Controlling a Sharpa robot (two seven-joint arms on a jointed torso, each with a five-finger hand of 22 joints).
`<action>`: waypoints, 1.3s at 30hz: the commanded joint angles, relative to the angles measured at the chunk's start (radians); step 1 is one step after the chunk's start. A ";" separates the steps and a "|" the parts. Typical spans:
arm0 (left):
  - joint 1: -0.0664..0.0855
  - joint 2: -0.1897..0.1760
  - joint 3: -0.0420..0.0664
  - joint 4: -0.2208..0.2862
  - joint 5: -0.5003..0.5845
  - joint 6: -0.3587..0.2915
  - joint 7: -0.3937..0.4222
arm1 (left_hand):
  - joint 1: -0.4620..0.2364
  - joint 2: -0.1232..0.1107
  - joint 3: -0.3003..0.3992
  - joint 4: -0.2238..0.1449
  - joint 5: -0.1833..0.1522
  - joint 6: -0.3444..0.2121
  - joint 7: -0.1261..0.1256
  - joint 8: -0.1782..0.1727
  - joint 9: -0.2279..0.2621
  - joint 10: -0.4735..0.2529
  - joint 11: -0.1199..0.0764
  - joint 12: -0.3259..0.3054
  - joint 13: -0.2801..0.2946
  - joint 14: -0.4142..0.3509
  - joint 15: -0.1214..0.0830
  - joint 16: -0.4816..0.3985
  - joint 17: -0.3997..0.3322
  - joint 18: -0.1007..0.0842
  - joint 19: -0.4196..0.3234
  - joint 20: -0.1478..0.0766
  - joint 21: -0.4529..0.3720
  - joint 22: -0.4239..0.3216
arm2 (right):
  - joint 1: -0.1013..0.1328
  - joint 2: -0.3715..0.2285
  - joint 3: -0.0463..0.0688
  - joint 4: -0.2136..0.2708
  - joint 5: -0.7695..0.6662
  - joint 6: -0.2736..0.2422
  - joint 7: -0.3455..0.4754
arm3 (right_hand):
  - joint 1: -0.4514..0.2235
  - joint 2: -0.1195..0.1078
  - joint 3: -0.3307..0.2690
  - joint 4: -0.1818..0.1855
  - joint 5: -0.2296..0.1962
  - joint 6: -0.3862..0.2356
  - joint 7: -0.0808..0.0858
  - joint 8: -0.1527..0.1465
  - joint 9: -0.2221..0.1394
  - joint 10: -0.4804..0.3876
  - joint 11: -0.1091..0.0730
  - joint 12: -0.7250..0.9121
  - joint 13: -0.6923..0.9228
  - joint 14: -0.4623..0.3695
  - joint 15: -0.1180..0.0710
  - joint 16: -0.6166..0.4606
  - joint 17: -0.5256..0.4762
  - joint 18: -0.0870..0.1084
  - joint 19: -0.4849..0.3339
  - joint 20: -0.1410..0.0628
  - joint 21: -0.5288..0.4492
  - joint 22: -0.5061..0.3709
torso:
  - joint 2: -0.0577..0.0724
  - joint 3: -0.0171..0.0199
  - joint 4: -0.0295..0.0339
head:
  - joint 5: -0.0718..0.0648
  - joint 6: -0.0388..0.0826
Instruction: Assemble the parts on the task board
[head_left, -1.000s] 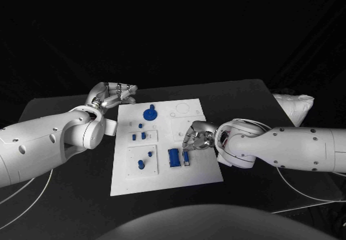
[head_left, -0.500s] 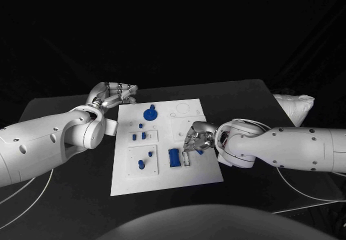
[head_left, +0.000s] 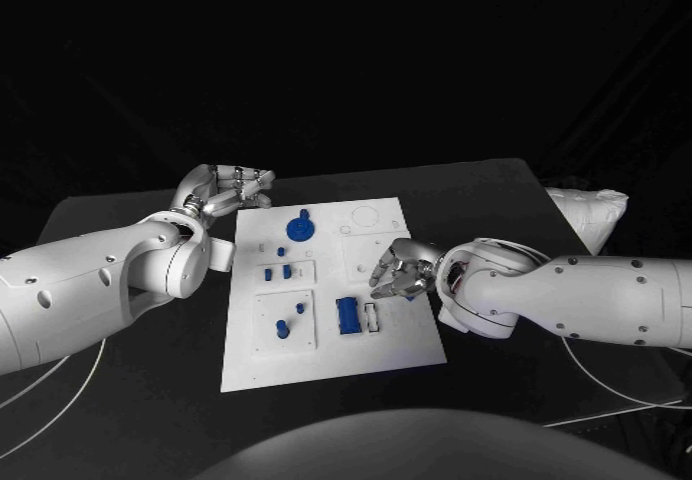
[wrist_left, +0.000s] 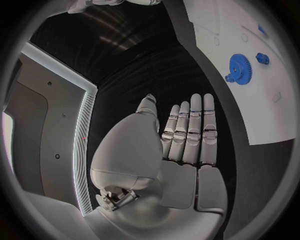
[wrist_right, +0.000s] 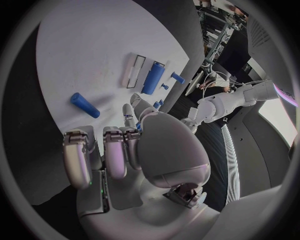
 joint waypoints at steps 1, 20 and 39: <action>0.000 0.001 0.001 0.002 -0.003 0.010 0.008 | 0.001 0.008 -0.006 -0.002 0.002 -0.006 -0.002 0.003 0.001 -0.007 0.000 0.005 0.001 -0.006 0.001 0.005 -0.002 0.011 0.008 0.002 -0.004 -0.001 | 0.005 -0.027 0.000 0.024 -0.027 -0.112 0.018 | -0.045 -0.014 -0.022 0.020 -0.005 -0.022 0.017 -0.012 -0.008 0.105 0.020 0.002 0.269 0.104 0.009 0.004 0.263 -0.007 0.107 0.003 0.004 0.263 | 0.000 -0.0002 0.0003 | 0.002 0.000; -0.001 0.006 0.001 -0.004 -0.003 0.013 0.008 | 0.001 0.008 -0.006 -0.002 0.002 -0.006 -0.001 0.003 0.001 -0.007 0.000 0.005 0.001 -0.006 0.001 0.005 -0.002 0.011 0.008 0.002 -0.004 -0.001 | 0.053 -0.141 0.000 0.110 -0.388 0.080 -0.245 | -0.170 -0.043 -0.080 0.095 0.106 0.038 0.020 0.084 0.061 0.105 0.026 0.002 0.269 0.104 0.022 0.004 0.263 -0.007 0.107 0.022 0.004 0.263 | 0.000 0.0008 -0.0005 | -0.007 0.000; -0.002 0.004 0.001 -0.001 -0.003 0.013 0.007 | 0.003 0.009 -0.008 -0.001 0.003 -0.007 -0.001 0.003 0.001 -0.008 0.001 0.005 0.001 -0.007 0.001 0.006 -0.002 0.011 0.008 0.002 -0.006 -0.003 | 0.030 -0.098 -0.001 0.077 -0.414 0.219 -0.311 | -0.198 -0.040 -0.080 0.104 0.101 -0.006 0.018 0.117 0.116 0.105 0.024 0.002 0.269 0.104 0.019 0.004 0.263 -0.007 0.107 0.018 0.004 0.263 | 0.000 -0.0001 0.0014 | -0.008 0.000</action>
